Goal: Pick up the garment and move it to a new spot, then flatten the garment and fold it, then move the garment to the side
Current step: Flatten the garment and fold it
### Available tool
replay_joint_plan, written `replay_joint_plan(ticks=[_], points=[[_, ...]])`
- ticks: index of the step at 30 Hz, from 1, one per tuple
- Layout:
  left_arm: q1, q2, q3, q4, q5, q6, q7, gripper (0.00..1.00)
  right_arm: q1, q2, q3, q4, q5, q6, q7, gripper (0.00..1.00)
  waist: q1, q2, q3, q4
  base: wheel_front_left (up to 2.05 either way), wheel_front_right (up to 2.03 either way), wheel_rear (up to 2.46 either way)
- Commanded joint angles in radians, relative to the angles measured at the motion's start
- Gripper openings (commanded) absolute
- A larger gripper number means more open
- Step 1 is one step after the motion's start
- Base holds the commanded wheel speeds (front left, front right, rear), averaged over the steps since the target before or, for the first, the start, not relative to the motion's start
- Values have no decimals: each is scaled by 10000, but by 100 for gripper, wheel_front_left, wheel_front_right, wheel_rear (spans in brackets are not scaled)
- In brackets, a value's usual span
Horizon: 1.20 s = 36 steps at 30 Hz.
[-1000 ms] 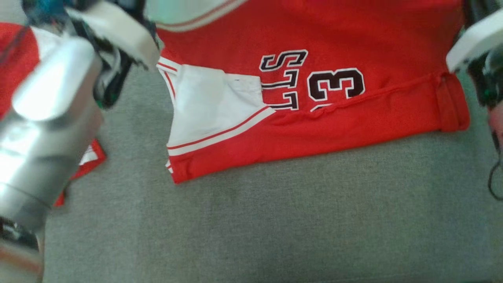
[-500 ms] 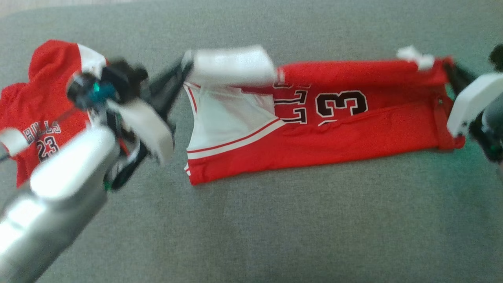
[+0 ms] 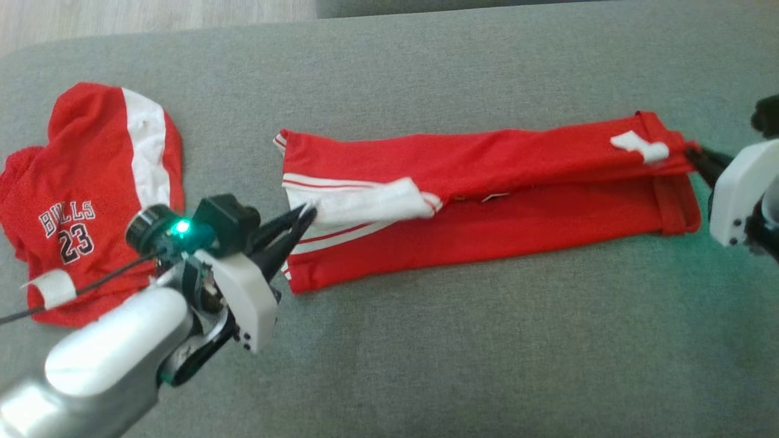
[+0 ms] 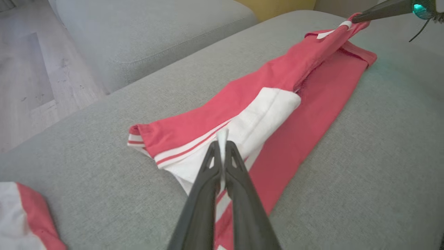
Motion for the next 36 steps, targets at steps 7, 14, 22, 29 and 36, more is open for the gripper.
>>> replay_joint_plan(ticks=[7, 14, 22, 29, 36], points=[[-153, 676, 450, -605, -142, 275, 246, 0, 566, -610, -142, -679, 148, 65, 579, 0, 1, -1, -74, -77, 0, 0, 0], [8, 596, 144, -583, -31, 287, 422, 0, 997, -590, -258, -929, 95, 65, 1045, 0, 1, -1, 4, -72, 0, 0, 0], [266, 48, 308, 215, 7, 733, -356, 100, 1331, -223, -969, -1020, 179, 65, 749, 100, 1, -1, 21, -122, 0, 0, 0], [695, -743, 1771, 943, -627, 1683, -2730, 100, 1431, 711, -2697, -1520, 90, 65, -1247, 100, 1, -1, -219, -220, 0, 0, 0], [1514, -1617, 3702, 891, -818, 2320, -3994, 100, 1990, 2225, -4209, -2738, -923, 65, -3340, 100, 1, -1, -634, -281, 0, 0, 0]])
